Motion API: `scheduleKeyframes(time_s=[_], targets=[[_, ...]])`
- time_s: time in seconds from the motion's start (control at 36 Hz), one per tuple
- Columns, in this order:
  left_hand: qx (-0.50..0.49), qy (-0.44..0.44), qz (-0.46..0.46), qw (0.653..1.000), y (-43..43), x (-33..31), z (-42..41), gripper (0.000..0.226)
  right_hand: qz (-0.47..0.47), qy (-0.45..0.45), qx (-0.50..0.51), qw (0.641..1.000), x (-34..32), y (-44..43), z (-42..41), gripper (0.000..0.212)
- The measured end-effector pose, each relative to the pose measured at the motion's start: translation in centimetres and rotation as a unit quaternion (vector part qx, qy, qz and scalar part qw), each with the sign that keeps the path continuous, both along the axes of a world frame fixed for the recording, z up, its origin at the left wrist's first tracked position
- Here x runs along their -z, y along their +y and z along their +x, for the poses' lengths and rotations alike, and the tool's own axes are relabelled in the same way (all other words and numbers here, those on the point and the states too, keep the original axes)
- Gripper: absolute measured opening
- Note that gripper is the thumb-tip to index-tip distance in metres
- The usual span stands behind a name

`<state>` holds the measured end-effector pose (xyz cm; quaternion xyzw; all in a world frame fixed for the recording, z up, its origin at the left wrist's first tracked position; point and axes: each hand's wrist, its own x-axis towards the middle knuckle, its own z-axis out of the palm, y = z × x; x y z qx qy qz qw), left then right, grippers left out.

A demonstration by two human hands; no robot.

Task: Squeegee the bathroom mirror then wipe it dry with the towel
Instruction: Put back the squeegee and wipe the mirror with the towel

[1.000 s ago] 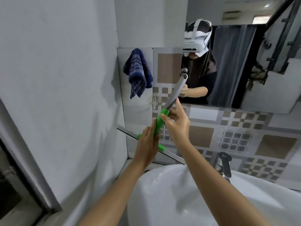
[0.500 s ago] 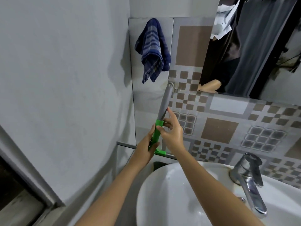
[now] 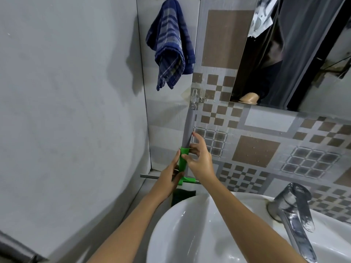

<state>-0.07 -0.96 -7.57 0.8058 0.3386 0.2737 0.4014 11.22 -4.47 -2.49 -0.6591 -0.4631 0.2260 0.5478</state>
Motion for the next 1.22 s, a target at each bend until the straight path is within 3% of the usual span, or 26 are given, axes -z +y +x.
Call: scheduleKeyframes(time_s=[0.25, 0.42, 0.56, 0.67, 0.72, 0.81, 0.89, 1.0, 1.22], targets=[[-0.018, -0.033, -0.005, 0.999, 0.8, 0.8, 1.4, 0.069, 0.011, -0.04, 0.004, 0.999, 0.1, 0.5, 0.9, 0.071], [-0.03, -0.069, 0.001, 0.997, 1.8, -1.4, 0.7, 0.056, 0.03, -0.079, 0.04, 0.996, -0.5, -0.3, 1.2, 0.056], [-0.124, -0.186, 0.088, 0.971, 4.9, -8.6, -0.7, 0.033, 0.088, -0.096, 0.074, 0.989, -4.8, -0.5, 1.0, 0.04], [-0.188, -0.295, 0.195, 0.916, 7.4, -18.0, -1.5, 0.015, 0.178, -0.11, 0.075, 0.975, -11.5, 0.5, 0.1, 0.028], [-0.2, -0.318, 0.242, 0.895, 7.9, -22.8, -1.7, 0.016, 0.219, -0.099, 0.07, 0.968, -15.2, 1.5, -0.4, 0.025], [-0.181, -0.292, 0.295, 0.892, 8.7, -28.5, -1.6, 0.024, 0.241, -0.092, 0.062, 0.964, -20.4, 3.0, -1.2, 0.028], [-0.11, -0.215, 0.347, 0.906, 10.4, -31.3, -1.0, 0.029, 0.206, -0.093, 0.032, 0.974, -23.7, 4.4, -1.8, 0.03], [-0.055, -0.157, 0.378, 0.911, 11.8, -32.0, -0.6, 0.033, 0.147, -0.139, 0.014, 0.979, -24.4, 5.9, -1.9, 0.026], [-0.029, -0.131, 0.401, 0.906, 11.7, -31.8, -0.6, 0.039, 0.154, -0.261, 0.044, 0.952, -27.6, 4.5, 0.8, 0.017]])
